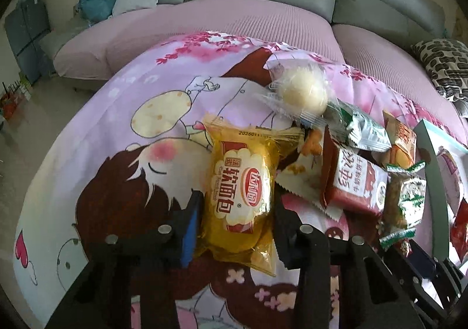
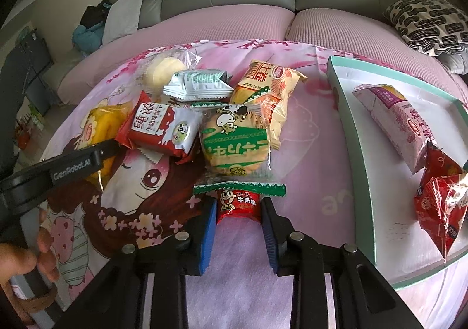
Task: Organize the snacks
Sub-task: 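Grasp the yellow bread bag with the left gripper while the right grasps the small red packet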
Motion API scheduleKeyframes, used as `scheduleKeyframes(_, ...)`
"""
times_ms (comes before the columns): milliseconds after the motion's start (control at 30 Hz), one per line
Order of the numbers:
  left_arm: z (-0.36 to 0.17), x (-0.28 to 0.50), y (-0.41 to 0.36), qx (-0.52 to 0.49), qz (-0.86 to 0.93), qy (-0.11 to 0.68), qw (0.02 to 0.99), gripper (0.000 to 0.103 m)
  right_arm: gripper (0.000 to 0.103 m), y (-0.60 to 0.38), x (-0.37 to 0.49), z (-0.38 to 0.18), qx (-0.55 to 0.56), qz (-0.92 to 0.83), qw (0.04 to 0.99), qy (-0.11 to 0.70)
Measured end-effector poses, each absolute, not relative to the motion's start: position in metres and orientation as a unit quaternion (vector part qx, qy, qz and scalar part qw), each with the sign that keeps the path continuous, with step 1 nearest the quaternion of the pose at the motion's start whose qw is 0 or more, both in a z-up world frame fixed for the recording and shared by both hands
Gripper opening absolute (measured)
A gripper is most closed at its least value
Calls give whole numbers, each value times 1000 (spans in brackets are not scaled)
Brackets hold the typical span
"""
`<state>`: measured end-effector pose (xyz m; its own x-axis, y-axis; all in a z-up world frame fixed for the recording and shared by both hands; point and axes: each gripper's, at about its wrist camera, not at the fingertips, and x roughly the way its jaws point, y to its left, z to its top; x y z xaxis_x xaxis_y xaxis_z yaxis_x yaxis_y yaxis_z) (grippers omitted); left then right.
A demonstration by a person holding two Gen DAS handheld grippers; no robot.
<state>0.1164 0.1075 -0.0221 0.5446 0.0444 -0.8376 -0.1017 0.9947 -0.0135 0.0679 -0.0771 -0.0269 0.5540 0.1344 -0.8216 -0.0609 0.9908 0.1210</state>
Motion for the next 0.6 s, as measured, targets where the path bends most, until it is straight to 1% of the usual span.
scheduleKeyframes(267, -16, 105, 109, -40, 39, 479, 876, 42, 31, -76, 64, -23, 31, 58, 882, 468)
scheduleKeyframes(600, 1, 97, 109, -55, 39, 452, 889, 42, 31, -81, 62, -15, 33, 57, 885, 462)
